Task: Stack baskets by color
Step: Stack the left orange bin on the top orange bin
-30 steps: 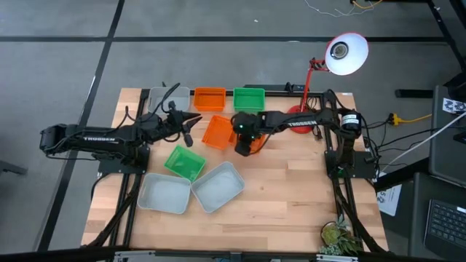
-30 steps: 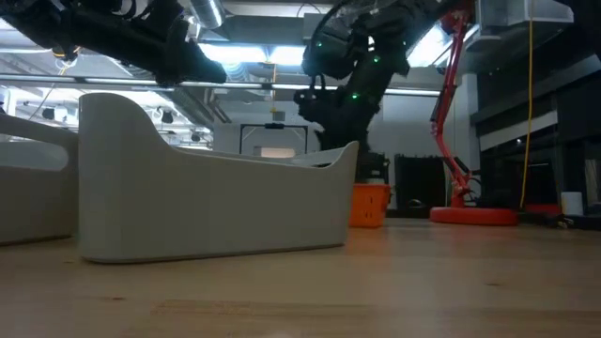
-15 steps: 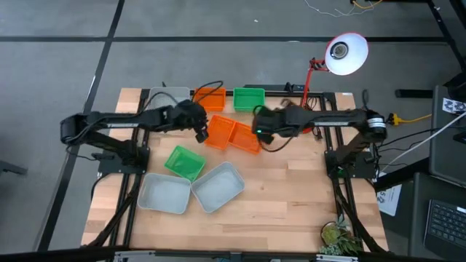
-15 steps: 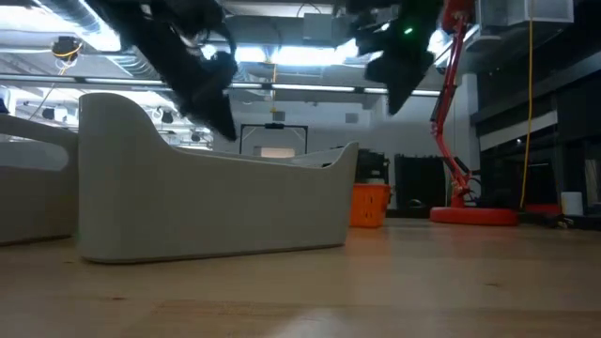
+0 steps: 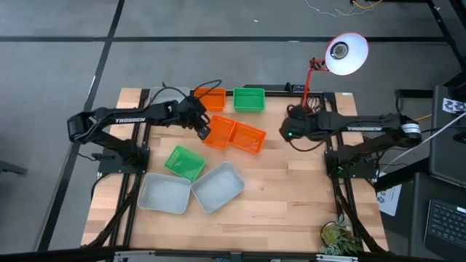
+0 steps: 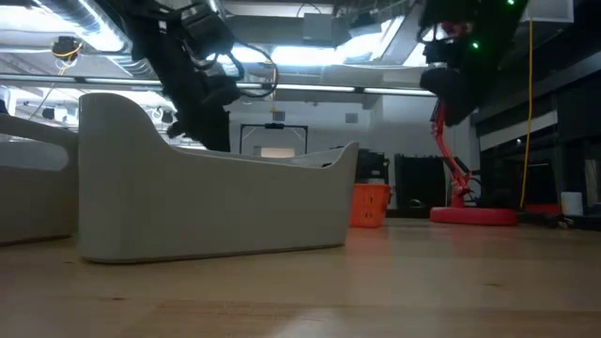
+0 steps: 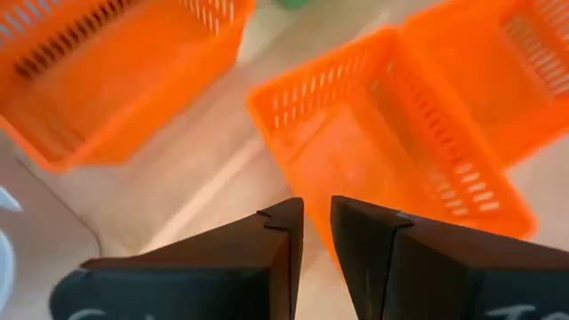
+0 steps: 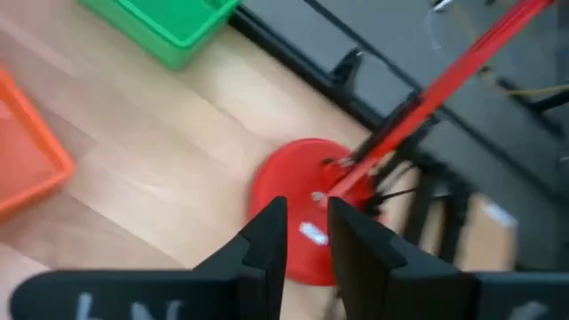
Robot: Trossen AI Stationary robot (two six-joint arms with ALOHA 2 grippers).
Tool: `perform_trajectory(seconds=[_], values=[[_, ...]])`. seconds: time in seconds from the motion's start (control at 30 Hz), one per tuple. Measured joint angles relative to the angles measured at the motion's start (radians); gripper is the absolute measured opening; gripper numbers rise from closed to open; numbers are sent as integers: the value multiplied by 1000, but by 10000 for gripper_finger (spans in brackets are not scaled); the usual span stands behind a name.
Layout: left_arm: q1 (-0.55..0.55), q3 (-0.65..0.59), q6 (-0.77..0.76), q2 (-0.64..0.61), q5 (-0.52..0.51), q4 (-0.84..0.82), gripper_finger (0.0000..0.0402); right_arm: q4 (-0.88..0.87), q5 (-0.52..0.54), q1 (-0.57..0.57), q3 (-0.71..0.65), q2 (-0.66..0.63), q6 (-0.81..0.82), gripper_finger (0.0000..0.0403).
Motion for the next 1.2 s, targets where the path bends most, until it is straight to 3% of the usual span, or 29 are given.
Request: perform_trajectory(seconds=[0.3,0.77,1.2], values=[[6,0,-105,60,-4,33,56,298,-93,13,-167,-104,-130,84],[7,-1,-164,170,17,73,63,314,-95,13,-168,-108,-190,84],[7,-2,-164,181,58,126,63,314,-94,13,-168,-107,-212,84]])
